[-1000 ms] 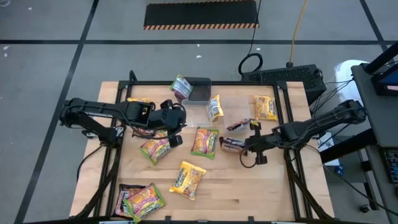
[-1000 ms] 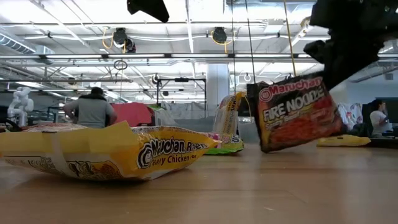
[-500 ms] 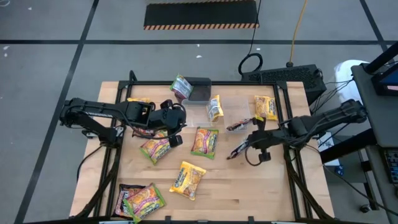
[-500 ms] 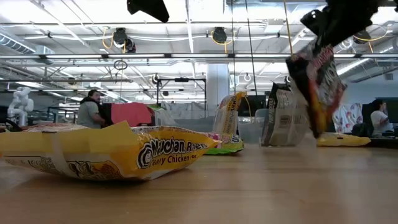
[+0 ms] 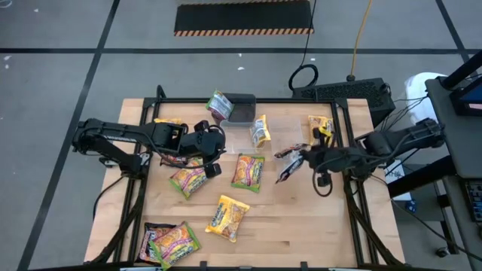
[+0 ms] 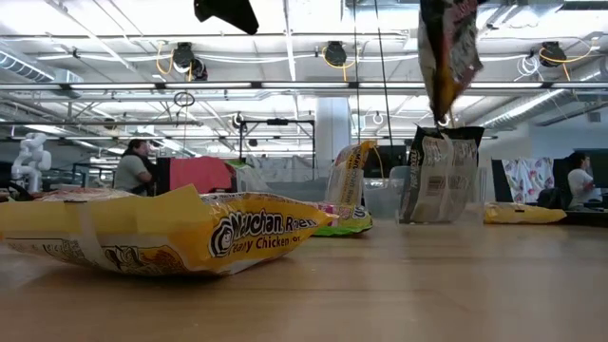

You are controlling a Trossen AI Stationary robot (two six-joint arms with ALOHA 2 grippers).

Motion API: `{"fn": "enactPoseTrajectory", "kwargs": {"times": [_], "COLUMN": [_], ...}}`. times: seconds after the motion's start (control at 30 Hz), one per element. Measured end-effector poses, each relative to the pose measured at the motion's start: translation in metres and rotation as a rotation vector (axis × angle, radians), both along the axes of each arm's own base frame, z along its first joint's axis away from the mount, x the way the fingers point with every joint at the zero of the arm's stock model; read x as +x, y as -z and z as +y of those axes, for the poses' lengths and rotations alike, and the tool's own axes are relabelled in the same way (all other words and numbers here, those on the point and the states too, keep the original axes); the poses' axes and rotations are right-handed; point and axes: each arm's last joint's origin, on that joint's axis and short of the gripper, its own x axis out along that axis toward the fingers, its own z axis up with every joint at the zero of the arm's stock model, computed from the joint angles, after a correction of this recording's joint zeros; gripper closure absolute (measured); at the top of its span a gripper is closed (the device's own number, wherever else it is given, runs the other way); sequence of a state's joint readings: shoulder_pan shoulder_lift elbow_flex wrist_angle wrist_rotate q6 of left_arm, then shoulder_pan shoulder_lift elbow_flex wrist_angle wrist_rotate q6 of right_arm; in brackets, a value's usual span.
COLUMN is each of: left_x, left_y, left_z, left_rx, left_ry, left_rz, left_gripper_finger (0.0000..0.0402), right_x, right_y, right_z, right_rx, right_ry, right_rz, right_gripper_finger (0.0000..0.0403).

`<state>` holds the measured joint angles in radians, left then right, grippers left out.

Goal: Sort Maruchan noodles
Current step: Put the black noodle pack into the right transparent bin

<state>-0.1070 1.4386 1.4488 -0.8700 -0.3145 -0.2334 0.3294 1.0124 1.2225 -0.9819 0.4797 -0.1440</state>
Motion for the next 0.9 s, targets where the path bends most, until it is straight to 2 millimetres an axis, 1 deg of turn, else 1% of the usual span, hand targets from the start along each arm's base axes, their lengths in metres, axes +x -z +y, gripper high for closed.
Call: {"fn": "enactPoseTrajectory", "kwargs": {"times": [0.13,0.3,0.47,0.7,0.9], "left_x": [0.0,0.0,0.0,0.0,0.0], "left_y": [0.0,0.0,0.0,0.0,0.0], "left_z": [0.0,0.0,0.0,0.0,0.0], "left_rx": [0.002,0.002,0.002,0.002,0.002], "left_ry": [0.002,0.002,0.002,0.001,0.0], "left_rz": [0.001,0.0,0.0,0.0,0.0], "left_gripper_finger": [0.0337,0.0337,0.0337,0.0337,0.0337], "right_x": [-0.001,0.003,0.007,0.007,0.014], "right_y": [-0.015,-0.025,-0.028,-0.028,-0.02], "right_z": [-0.006,-0.019,-0.039,-0.069,-0.092], "right_rx": [-0.104,-0.192,-0.247,-0.29,-0.219], "right_ry": [0.042,0.15,0.221,0.347,0.348], "right_rz": [-0.053,-0.109,-0.105,-0.058,0.004], "right_gripper_finger": [0.0403,0.0403,0.0403,0.0403,0.0403]}}
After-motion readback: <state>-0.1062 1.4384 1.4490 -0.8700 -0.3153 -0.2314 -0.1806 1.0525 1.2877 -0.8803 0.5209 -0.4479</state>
